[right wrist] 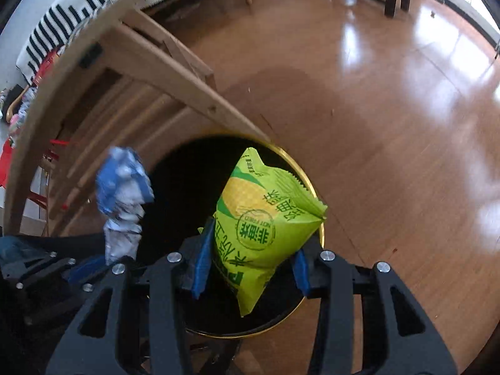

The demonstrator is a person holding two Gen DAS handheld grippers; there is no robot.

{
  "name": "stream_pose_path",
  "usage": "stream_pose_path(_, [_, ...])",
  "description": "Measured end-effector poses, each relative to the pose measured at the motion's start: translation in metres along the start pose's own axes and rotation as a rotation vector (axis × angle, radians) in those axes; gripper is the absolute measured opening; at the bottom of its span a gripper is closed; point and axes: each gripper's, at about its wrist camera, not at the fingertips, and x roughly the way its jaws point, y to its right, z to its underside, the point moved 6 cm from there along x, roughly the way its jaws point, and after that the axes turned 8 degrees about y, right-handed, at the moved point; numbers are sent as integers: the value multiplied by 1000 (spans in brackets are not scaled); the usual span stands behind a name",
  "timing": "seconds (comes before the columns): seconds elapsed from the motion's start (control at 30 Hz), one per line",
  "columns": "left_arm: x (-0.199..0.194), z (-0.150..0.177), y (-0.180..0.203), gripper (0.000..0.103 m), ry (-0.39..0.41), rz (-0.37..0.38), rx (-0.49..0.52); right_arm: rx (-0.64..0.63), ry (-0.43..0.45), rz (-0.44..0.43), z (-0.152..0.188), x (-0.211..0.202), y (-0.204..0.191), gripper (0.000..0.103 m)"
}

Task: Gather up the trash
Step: 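Carry both items over the black bin and open both grippers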

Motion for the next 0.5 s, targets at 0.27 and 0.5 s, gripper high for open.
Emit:
stream_pose_path(0.27, [8, 1, -1, 13, -22, -2, -17, -8, -29, 9, -4, 12, -8, 44])
stream_pose_path(0.5, [17, -1, -6, 16, -47, -39, -18, 21, -5, -16, -12, 3, -5, 48])
